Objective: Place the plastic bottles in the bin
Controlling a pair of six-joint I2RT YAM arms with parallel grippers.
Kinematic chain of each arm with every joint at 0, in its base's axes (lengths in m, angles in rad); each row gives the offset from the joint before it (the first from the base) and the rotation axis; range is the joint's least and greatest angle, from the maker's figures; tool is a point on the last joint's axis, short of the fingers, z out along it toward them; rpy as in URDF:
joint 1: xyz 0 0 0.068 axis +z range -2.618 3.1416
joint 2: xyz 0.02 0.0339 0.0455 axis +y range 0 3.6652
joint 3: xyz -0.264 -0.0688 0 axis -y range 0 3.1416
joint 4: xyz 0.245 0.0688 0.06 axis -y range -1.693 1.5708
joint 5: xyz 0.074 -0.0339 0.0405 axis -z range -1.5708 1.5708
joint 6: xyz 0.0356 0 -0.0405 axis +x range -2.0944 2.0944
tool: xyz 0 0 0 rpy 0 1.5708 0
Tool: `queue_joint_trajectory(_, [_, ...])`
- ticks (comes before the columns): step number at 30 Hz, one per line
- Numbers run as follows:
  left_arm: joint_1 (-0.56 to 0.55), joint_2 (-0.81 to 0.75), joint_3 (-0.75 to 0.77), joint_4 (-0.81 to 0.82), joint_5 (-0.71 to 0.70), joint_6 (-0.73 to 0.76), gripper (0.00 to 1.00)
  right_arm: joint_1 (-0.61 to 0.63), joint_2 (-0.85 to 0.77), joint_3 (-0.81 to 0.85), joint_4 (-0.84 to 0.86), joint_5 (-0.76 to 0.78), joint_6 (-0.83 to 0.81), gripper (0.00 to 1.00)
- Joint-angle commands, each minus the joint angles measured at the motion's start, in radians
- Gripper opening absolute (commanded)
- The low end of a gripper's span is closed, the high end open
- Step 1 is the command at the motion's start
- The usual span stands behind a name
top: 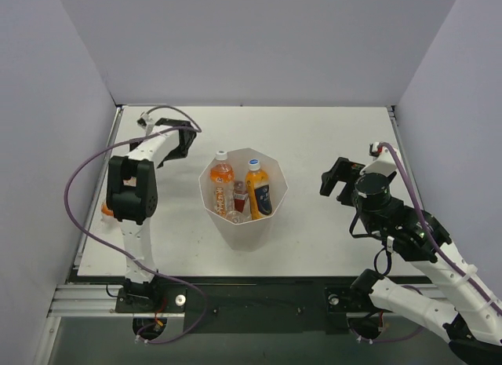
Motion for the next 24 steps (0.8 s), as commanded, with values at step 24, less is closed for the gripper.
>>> queue_joint_trajectory(24, [-0.136, -0.834, 0.374, 0.559, 0.998, 0.652, 0.00, -0.006, 0.045, 0.123, -0.046, 0.109, -0.052, 0.89])
